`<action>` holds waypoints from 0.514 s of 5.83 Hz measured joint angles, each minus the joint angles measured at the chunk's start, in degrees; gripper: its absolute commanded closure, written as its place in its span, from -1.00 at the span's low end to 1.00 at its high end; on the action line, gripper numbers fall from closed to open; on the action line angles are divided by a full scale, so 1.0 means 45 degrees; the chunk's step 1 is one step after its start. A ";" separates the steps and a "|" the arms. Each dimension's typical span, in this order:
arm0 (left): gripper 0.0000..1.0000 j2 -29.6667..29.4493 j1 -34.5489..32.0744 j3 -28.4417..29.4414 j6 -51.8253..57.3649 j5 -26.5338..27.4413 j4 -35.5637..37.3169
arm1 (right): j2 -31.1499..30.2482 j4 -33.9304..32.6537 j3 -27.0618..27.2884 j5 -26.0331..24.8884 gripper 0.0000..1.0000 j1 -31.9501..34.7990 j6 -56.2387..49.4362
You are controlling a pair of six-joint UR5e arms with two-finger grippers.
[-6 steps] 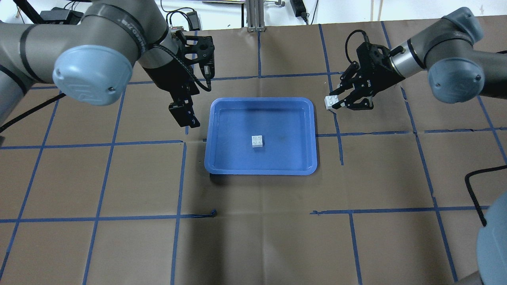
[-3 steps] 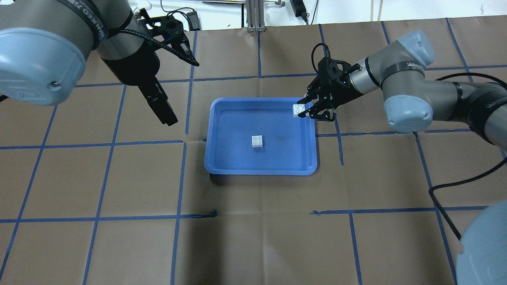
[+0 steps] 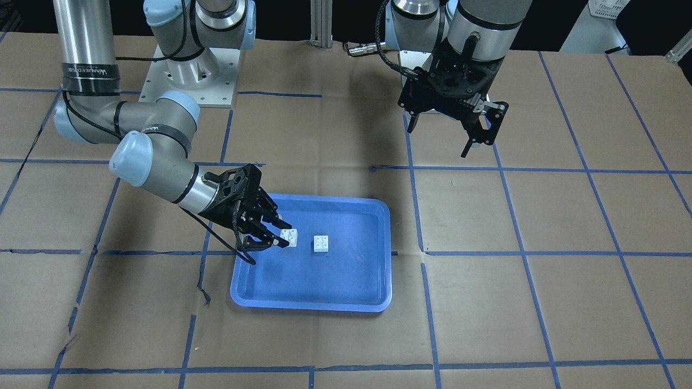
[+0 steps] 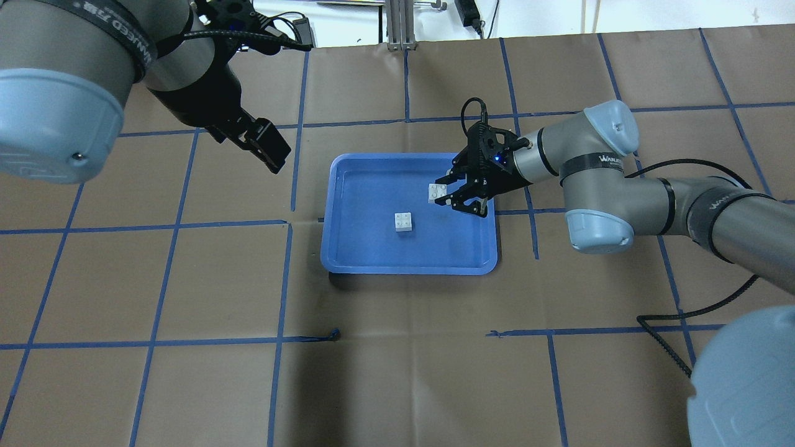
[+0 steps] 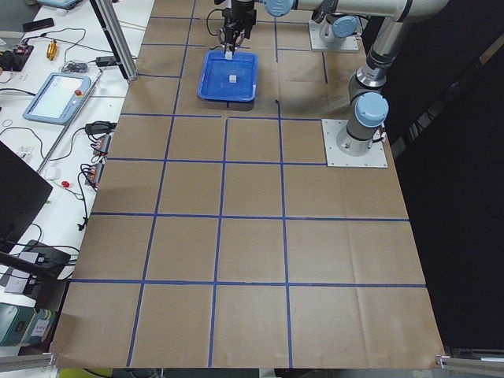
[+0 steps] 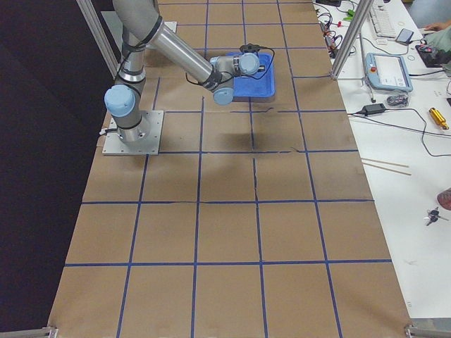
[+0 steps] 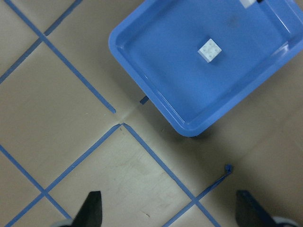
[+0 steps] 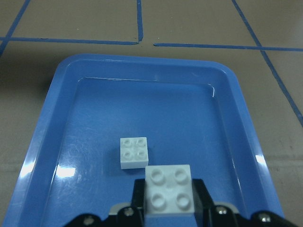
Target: Assemble white blocks and place on blue tray
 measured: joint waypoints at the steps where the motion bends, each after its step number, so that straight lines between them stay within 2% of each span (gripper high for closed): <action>1: -0.98 0.0006 0.0003 -0.0004 -0.1812 -0.0009 0.0204 | 0.0256 -0.0321 0.0051 -0.0033 0.82 0.0066 0.0223; 3: -0.98 0.0032 0.0120 0.0021 -0.3944 0.0044 0.0393 | 0.0676 -0.1090 0.0109 -0.0514 0.83 0.0428 0.0812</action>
